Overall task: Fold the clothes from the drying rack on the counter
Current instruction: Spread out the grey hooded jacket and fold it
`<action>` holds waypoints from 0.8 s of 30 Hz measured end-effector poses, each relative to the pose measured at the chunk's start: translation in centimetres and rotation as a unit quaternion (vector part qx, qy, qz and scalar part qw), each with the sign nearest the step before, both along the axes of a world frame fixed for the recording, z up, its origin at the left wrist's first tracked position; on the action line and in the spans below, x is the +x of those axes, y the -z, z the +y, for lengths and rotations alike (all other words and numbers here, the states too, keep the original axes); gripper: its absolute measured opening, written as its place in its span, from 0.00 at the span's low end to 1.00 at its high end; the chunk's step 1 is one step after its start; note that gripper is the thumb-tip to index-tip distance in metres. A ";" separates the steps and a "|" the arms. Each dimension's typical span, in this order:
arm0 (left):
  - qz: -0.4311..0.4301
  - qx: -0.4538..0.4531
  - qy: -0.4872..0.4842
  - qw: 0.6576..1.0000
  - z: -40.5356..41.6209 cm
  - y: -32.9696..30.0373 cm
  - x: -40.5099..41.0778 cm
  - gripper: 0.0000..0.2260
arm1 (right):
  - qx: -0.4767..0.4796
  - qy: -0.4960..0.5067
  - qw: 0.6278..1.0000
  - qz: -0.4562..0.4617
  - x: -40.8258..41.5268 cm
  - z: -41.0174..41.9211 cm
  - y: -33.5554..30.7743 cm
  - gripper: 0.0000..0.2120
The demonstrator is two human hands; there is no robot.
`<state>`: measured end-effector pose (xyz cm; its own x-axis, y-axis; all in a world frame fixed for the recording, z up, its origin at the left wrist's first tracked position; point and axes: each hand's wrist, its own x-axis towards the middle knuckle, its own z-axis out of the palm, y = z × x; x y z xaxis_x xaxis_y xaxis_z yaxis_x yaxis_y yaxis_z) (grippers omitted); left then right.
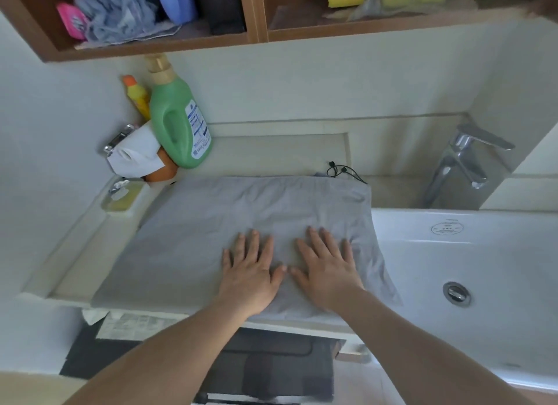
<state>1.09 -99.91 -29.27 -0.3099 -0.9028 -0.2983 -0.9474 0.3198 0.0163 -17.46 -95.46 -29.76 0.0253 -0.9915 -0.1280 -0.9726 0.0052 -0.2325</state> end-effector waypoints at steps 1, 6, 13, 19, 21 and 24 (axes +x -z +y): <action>0.005 -0.011 -0.010 1.000 0.2 0.0 0.8 0.33 | 0.002 -0.010 1.000 0.007 0.1 0.1 0.6 0.34; -0.012 -0.023 -0.011 1.000 1.8 -0.8 6.5 0.37 | -0.001 -0.005 1.000 0.026 0.6 -0.6 0.0 0.32; -0.036 -0.096 0.143 0.984 3.6 -2.3 13.5 0.31 | 0.000 -0.150 0.988 -0.037 7.2 0.5 -1.8 0.35; -0.073 -0.070 0.135 0.986 1.9 -3.3 15.2 0.34 | 0.051 -0.165 0.985 0.007 8.7 1.8 -0.9 0.39; -0.071 -0.057 0.136 0.987 1.6 -3.3 15.4 0.35 | 0.057 -0.146 0.987 0.030 8.3 2.2 -1.0 0.42; -0.073 -0.038 0.153 0.985 0.9 -3.1 15.9 0.36 | 0.070 -0.115 0.989 0.062 8.4 3.1 -1.5 0.46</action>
